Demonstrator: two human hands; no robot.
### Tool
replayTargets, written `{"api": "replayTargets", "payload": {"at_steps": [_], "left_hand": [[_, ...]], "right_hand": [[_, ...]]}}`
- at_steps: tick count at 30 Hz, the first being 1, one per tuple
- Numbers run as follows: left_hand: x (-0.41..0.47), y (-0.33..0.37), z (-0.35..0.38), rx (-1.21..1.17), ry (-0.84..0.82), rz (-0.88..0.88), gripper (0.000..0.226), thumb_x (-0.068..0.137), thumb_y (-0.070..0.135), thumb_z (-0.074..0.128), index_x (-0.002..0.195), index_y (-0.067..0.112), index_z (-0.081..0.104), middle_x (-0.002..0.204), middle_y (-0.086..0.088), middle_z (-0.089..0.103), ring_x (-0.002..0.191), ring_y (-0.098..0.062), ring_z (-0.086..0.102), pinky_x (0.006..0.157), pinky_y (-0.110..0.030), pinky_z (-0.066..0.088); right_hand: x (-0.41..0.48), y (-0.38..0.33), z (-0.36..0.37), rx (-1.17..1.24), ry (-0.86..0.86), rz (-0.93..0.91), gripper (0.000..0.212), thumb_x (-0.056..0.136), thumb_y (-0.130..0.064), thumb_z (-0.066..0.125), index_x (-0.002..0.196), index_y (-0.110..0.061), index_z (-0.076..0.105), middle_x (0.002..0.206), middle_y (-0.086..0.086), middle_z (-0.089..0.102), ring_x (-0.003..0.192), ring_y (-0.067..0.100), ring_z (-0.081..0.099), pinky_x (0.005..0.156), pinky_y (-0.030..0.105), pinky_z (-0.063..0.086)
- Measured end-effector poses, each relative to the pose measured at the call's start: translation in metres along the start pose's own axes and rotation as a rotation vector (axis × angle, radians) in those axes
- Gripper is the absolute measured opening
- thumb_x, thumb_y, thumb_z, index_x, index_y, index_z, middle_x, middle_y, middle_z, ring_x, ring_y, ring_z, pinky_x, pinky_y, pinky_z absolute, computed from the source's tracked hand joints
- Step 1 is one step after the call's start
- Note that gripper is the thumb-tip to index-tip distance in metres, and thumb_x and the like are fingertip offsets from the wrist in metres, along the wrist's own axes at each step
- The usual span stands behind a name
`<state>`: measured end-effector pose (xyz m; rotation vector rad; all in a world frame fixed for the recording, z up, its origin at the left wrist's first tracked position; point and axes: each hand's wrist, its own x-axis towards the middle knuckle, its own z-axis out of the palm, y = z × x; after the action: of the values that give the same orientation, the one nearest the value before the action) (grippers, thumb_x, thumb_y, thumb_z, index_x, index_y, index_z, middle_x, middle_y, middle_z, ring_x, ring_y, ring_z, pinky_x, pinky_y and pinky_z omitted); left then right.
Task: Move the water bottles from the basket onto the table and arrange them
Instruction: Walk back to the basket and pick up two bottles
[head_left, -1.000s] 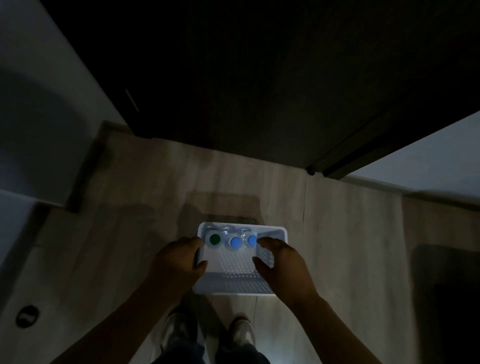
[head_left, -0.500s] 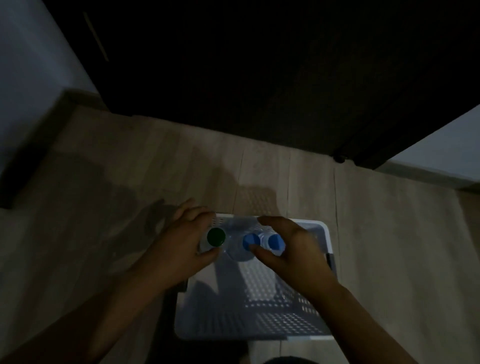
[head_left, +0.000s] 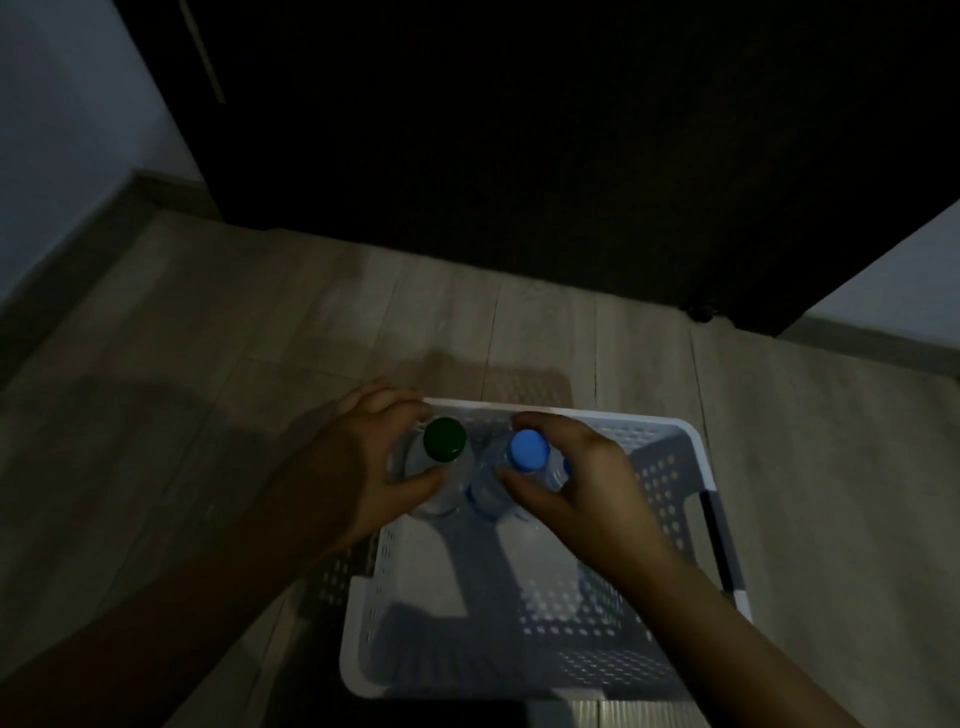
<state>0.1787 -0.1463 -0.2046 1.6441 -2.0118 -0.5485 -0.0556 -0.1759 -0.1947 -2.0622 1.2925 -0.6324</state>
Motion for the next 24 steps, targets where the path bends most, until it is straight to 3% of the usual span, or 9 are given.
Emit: {"api": "replayTargets", "payload": {"at_steps": [4,7,10,18,22,24], "left_hand": [[0.0,-0.001,0.012,-0.093,-0.022,-0.073,0.064,0.071,0.061,0.06,0.127,0.03,0.052,0.132,0.02,0.039,0.126,-0.003,0.034,0.105,-0.034,0.038],[-0.001,-0.002,0.021,-0.118,-0.012,-0.107,0.063,0.071,0.069,0.051,0.126,0.041,0.046,0.142,0.017,0.037,0.13,-0.008,0.037,0.106,-0.041,0.04],[-0.002,-0.002,0.028,-0.153,0.003,-0.131,0.06,0.074,0.073,0.045,0.127,0.048,0.036,0.148,0.018,0.031,0.133,-0.01,0.037,0.106,-0.045,0.041],[-0.003,0.003,0.031,-0.214,0.025,-0.164,0.049,0.081,0.063,0.046,0.127,0.049,0.037,0.14,0.031,0.027,0.141,-0.003,0.021,0.116,-0.04,0.024],[-0.003,0.006,0.031,-0.275,0.031,-0.196,0.083,0.072,0.08,0.036,0.139,0.032,0.041,0.147,0.018,0.032,0.141,-0.002,0.015,0.118,-0.035,0.017],[-0.003,0.008,0.03,-0.298,0.058,-0.229,0.075,0.076,0.071,0.043,0.14,0.033,0.041,0.147,0.018,0.034,0.141,-0.002,0.017,0.118,-0.039,0.021]], "right_hand": [[-0.001,-0.002,0.007,0.098,0.057,-0.018,0.026,0.081,-0.042,0.063,0.101,-0.056,0.054,0.102,-0.03,0.061,0.097,-0.011,0.057,0.079,0.002,0.042],[-0.002,-0.003,0.01,0.12,0.062,-0.03,0.03,0.083,-0.038,0.063,0.099,-0.061,0.051,0.103,-0.04,0.057,0.097,-0.016,0.055,0.077,-0.002,0.04],[-0.004,0.001,0.012,0.141,0.08,-0.041,0.03,0.085,-0.032,0.066,0.101,-0.054,0.054,0.105,-0.034,0.059,0.097,-0.012,0.057,0.079,0.0,0.04],[-0.005,0.001,0.015,0.202,0.099,-0.054,0.03,0.087,-0.032,0.065,0.104,-0.055,0.055,0.106,-0.034,0.06,0.099,-0.011,0.058,0.079,0.001,0.042],[-0.005,0.001,0.015,0.208,0.109,-0.035,0.019,0.086,-0.038,0.064,0.104,-0.044,0.059,0.102,-0.025,0.064,0.098,-0.002,0.061,0.079,0.008,0.046],[-0.005,-0.001,0.014,0.221,0.116,-0.028,0.018,0.086,-0.034,0.065,0.102,-0.04,0.06,0.1,-0.024,0.064,0.096,-0.001,0.061,0.077,0.008,0.045]]}}
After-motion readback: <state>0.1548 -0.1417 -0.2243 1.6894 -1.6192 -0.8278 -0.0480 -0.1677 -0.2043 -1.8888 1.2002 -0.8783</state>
